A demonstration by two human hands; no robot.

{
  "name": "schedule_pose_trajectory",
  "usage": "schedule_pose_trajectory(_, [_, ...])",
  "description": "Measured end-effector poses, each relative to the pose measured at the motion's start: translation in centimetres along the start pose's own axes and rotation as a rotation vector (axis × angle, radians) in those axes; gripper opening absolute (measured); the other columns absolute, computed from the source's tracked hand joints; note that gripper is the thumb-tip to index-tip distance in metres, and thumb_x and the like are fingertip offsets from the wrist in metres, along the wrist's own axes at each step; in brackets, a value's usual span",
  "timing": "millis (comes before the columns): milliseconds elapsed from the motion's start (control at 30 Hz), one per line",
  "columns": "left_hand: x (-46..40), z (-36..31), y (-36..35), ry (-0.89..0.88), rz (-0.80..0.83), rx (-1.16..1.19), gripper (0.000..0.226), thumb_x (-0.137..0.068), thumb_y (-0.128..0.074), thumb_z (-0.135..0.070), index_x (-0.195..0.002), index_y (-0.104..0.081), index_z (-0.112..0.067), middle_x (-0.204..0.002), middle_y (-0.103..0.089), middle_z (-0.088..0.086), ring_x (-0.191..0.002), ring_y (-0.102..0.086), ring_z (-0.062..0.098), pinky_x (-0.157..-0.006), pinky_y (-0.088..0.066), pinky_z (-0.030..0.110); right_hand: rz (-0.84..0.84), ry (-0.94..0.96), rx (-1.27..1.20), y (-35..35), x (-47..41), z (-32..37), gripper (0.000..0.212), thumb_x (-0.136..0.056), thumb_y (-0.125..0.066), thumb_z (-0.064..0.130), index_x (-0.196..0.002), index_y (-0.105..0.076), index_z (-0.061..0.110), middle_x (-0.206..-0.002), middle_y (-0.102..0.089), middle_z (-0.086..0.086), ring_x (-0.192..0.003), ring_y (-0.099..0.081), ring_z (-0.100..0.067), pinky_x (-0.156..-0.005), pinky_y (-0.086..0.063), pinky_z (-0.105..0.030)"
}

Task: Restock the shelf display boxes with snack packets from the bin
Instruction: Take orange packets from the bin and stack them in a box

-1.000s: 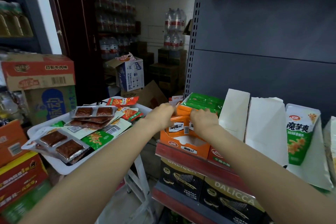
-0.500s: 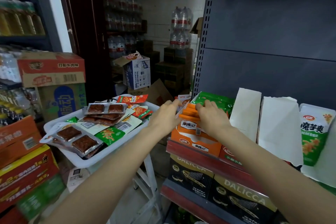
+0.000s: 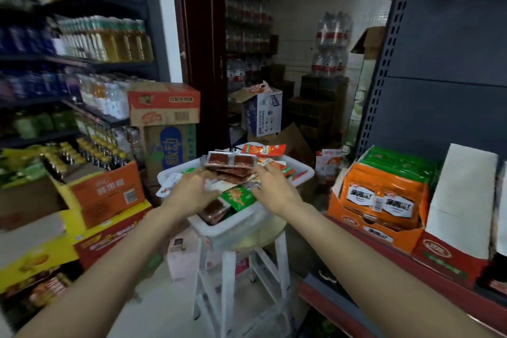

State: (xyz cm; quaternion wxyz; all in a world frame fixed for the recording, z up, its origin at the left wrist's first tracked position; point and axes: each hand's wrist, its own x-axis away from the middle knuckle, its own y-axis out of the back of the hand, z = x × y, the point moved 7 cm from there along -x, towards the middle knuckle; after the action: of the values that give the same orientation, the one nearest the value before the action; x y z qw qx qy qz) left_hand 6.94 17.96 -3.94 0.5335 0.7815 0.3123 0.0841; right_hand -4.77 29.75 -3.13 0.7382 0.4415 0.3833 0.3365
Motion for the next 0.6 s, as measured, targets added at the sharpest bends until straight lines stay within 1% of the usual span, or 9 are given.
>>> schedule_pose_trajectory(67, [0.0, 1.7, -0.3, -0.008, 0.112, -0.015, 0.054, -0.082, -0.064, -0.044, -0.127, -0.054, -0.016, -0.118, -0.063, 0.010, -0.102, -0.059, 0.027, -0.085, -0.048, 0.036, 0.046, -0.020, -0.022, -1.6, -1.8, 0.7, 0.037, -0.093, -0.052, 0.021, -0.128, -0.043, 0.011, -0.133, -0.042, -0.010, -0.125, -0.039, -0.029, -0.098, -0.042, -0.042])
schedule_pose_trajectory(100, [-0.1, 2.2, -0.4, -0.005, 0.144, -0.009, 0.056, -0.083, -0.064, -0.046, -0.129, -0.052, -0.017, -0.123, -0.061, 0.007, -0.105, -0.058, 0.024, -0.089, -0.047, 0.037, 0.056, -0.029, -0.031, -2.2, -2.8, 1.1, 0.040, -0.093, -0.053, 0.022, -0.130, -0.042, 0.010, -0.135, -0.040, -0.011, -0.127, -0.038, -0.029, -0.101, -0.040, -0.041])
schedule_pose_trajectory(200, [-0.9, 2.7, -0.1, 0.003, 0.184, -0.030, 0.060, -0.085, -0.064, -0.041, -0.137, -0.044, -0.019, -0.130, -0.053, 0.007, -0.114, -0.052, 0.023, -0.095, -0.043, 0.033, 0.072, -0.062, -0.064, -3.3, -5.3, 1.5, 0.054, -0.095, -0.052, 0.025, -0.141, -0.031, 0.009, -0.148, -0.028, -0.010, -0.137, -0.026, -0.029, -0.111, -0.029, -0.039])
schedule_pose_trajectory(300, [-2.1, 2.9, -0.1, 0.004, 0.190, -0.090, 0.070, -0.084, -0.066, -0.043, -0.143, -0.033, -0.025, -0.142, -0.041, 0.008, -0.128, -0.041, 0.025, -0.103, -0.036, 0.033, 0.099, -0.122, -0.077, -3.9, -7.3, 0.9, 0.067, -0.095, -0.053, 0.028, -0.149, -0.018, 0.011, -0.158, -0.009, -0.008, -0.145, -0.009, -0.026, -0.117, -0.017, -0.037])
schedule_pose_trajectory(400, [-3.0, 4.3, -1.2, 0.050, 0.220, -0.088, 0.073, -0.082, -0.066, -0.045, -0.144, -0.032, -0.026, -0.140, -0.044, 0.008, -0.125, -0.044, 0.026, -0.103, -0.037, 0.036, 0.196, -0.132, -0.040, -5.0, -8.8, -0.1, 0.078, -0.092, -0.057, 0.034, -0.151, -0.009, 0.013, -0.159, -0.001, -0.009, -0.146, -0.002, -0.025, -0.118, -0.013, -0.038])
schedule_pose_trajectory(433, [-3.1, 4.7, -1.8, 0.068, 0.234, -0.089, 0.072, -0.081, -0.066, -0.047, -0.142, -0.034, -0.026, -0.138, -0.047, 0.008, -0.123, -0.046, 0.026, -0.102, -0.039, 0.036, 0.241, -0.136, -0.030, -5.6, -9.0, -0.5, 0.080, -0.091, -0.058, 0.034, -0.151, -0.010, 0.013, -0.158, -0.006, -0.011, -0.145, -0.007, -0.028, -0.117, -0.017, -0.039])
schedule_pose_trajectory(467, [-3.2, 5.0, -2.5, 0.084, 0.234, -0.107, 0.072, -0.080, -0.066, -0.050, -0.141, -0.037, -0.025, -0.138, -0.048, 0.007, -0.122, -0.046, 0.025, -0.101, -0.039, 0.036, 0.270, -0.138, -0.020, -6.1, -9.2, -0.8, 0.079, -0.090, -0.060, 0.035, -0.149, -0.015, 0.011, -0.155, -0.017, -0.013, -0.142, -0.019, -0.030, -0.114, -0.024, -0.039])
schedule_pose_trajectory(533, [-3.3, 5.3, -3.2, 0.109, 0.194, -0.162, 0.074, -0.078, -0.065, -0.055, -0.141, -0.039, -0.026, -0.139, -0.046, 0.007, -0.125, -0.043, 0.027, -0.101, -0.039, 0.036, 0.241, -0.137, 0.023, -6.7, -9.6, -1.3, 0.068, -0.086, -0.064, 0.037, -0.141, -0.036, 0.008, -0.142, -0.039, -0.015, -0.128, -0.041, -0.030, -0.106, -0.036, -0.037])
schedule_pose_trajectory(600, [-3.5, 5.5, -3.4, 0.111, 0.157, -0.176, 0.075, -0.078, -0.064, -0.057, -0.142, -0.038, -0.026, -0.139, -0.045, 0.007, -0.127, -0.041, 0.026, -0.100, -0.037, 0.036, 0.172, -0.129, 0.075, -6.7, -9.9, -1.5, 0.059, -0.083, -0.067, 0.042, -0.129, -0.052, 0.007, -0.132, -0.044, -0.013, -0.121, -0.043, -0.028, -0.103, -0.039, -0.038])
